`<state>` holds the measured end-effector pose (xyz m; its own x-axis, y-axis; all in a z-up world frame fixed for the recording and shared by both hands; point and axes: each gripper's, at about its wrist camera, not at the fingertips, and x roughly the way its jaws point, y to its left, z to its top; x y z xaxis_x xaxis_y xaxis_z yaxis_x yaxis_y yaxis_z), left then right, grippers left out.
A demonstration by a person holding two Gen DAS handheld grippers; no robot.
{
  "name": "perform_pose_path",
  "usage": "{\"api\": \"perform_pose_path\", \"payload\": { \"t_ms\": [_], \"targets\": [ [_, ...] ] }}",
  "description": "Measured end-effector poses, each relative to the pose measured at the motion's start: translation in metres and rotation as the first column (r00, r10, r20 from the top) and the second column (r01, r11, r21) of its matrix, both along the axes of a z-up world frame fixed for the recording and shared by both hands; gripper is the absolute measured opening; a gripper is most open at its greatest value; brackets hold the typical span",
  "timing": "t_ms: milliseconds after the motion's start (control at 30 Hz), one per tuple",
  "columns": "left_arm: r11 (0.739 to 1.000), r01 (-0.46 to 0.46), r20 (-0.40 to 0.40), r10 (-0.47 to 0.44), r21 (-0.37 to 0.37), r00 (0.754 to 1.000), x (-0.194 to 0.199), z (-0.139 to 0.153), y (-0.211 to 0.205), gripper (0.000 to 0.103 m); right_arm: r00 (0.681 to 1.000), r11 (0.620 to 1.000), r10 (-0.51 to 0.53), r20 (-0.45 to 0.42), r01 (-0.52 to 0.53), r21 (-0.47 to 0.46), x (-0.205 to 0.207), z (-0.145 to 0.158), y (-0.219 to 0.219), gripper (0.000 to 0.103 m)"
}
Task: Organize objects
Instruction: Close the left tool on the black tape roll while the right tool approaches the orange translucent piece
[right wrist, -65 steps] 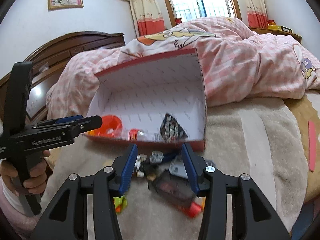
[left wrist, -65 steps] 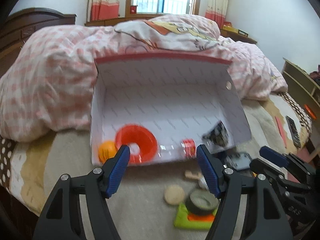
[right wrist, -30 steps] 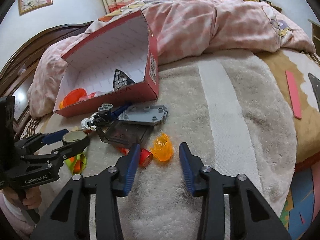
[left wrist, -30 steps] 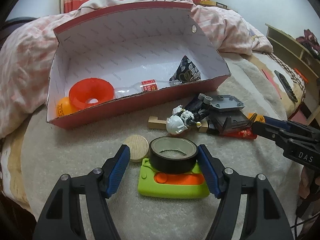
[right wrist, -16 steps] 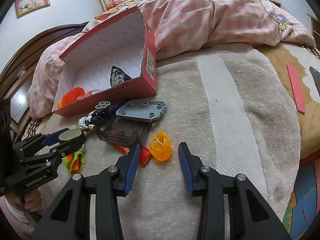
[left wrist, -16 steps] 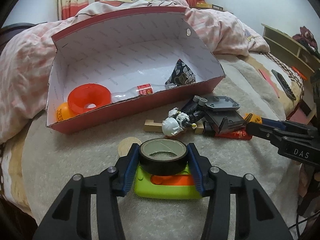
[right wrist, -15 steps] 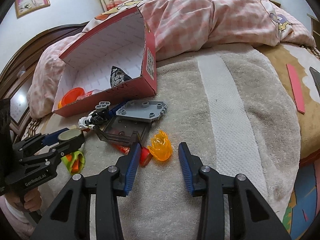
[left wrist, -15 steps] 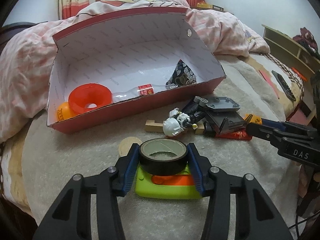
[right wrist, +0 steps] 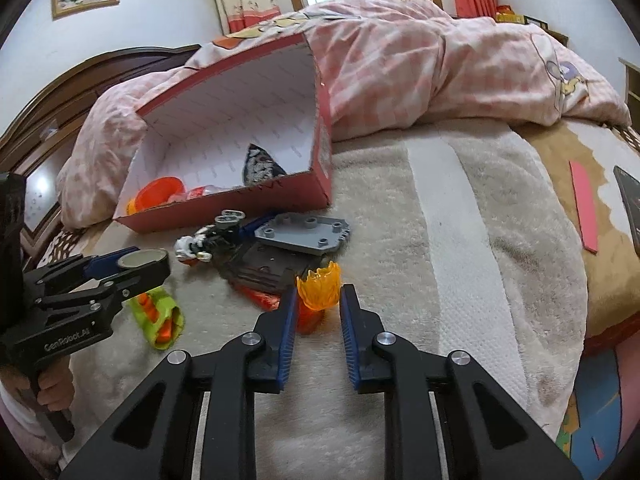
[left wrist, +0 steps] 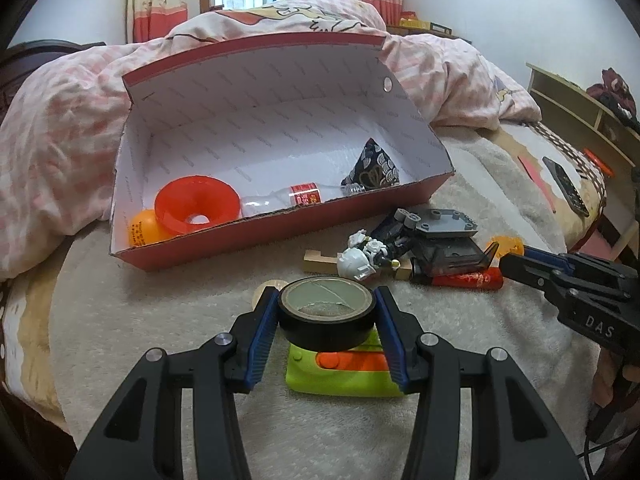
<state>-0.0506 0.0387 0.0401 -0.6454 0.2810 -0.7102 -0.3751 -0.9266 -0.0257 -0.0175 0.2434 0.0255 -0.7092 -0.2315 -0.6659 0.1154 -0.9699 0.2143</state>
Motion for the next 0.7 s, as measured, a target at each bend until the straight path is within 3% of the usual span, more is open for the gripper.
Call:
{"api": "perform_pose_path", "payload": {
  "t_ms": [700],
  "targets": [
    [0.998,-0.020,-0.034,0.022,0.055,0.999,0.005,0.014,-0.015,0.048,0.992,0.993,0.109,-0.070,-0.111,-0.034,0.017,0.024,-0.031,0.022]
  ]
}}
